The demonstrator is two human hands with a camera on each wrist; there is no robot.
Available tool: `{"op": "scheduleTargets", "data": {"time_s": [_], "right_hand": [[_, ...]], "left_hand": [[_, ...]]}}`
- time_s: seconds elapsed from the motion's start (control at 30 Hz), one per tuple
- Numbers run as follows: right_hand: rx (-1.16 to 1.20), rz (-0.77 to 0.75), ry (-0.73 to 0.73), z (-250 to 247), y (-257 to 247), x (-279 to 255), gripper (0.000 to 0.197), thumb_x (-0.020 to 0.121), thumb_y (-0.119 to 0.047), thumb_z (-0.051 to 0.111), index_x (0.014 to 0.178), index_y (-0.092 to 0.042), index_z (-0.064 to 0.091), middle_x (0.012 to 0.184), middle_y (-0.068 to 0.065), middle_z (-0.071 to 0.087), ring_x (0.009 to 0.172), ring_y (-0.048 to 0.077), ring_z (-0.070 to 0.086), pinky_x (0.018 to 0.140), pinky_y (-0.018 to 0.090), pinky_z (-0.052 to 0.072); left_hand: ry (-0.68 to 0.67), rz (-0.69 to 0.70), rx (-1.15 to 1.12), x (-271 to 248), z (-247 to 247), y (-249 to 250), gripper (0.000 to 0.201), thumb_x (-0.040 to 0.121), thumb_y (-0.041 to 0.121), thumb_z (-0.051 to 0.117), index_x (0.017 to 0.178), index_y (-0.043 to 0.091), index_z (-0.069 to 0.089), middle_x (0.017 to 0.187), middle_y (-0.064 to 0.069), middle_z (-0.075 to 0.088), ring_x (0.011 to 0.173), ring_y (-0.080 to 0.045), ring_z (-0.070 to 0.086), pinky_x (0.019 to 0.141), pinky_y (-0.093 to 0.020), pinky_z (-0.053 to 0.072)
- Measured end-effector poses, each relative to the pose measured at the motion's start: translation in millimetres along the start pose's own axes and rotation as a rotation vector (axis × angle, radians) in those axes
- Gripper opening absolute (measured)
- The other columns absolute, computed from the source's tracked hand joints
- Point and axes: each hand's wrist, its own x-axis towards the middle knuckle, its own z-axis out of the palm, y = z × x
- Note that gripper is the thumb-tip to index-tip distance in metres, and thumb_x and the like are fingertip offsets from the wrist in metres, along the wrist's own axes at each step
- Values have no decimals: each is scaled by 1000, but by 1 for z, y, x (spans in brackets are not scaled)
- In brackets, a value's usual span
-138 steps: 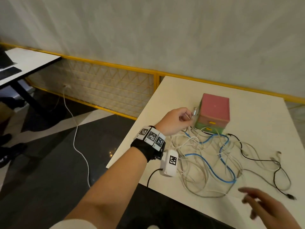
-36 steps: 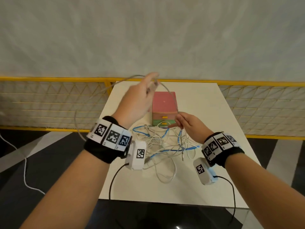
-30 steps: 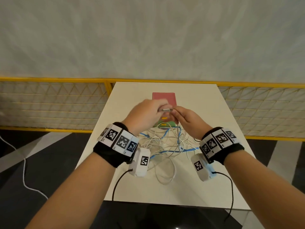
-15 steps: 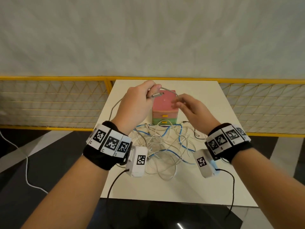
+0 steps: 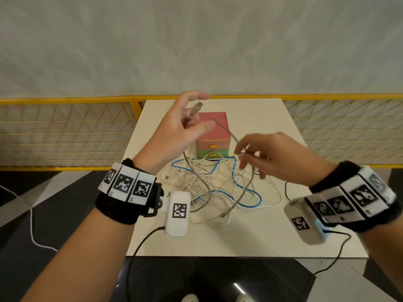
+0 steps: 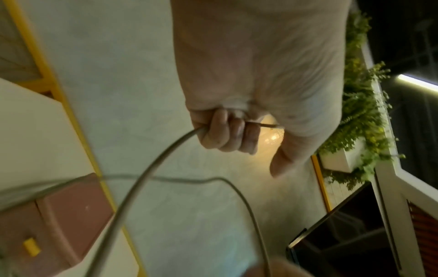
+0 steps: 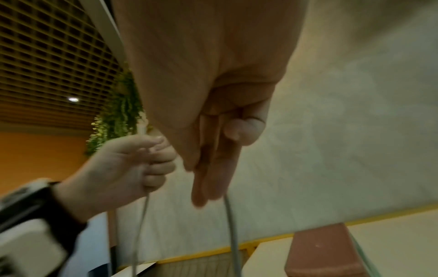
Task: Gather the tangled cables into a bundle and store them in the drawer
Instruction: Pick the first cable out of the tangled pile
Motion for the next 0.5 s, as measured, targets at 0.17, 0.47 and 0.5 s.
{"op": "scheduleTargets", "data": {"time_s": [0.17,0.47,0.5], "right_hand": [[-52,-78,-397,-9,-36,-34,33,90,-52,48,84,-28,69,73,-19,70,57,2,64,60,13,46],[287,-56,-31,10,-35,-16,29,98,-29,43,111,-10,60,104,-1,66,96,7,63,85,19,48],[374,-41,-34,15,-37,-13,26,99,-21,42,108,-3,60,101,4,67,92,6,64,82,17,49]], "left_hand": [[-111,-44,-100,-1,-2,13,44,102,31,32,83,11,66,61,3,29,57,-15,31,54,-25,31],[-385,64,71,-10,34,38,49,107,33,21,121,22,67,127,1,61,124,-28,53,103,-34,40],[-390,43,80,-9,38,37,48,106,34,23,121,23,67,125,2,62,124,-25,54,101,-38,43]]}}
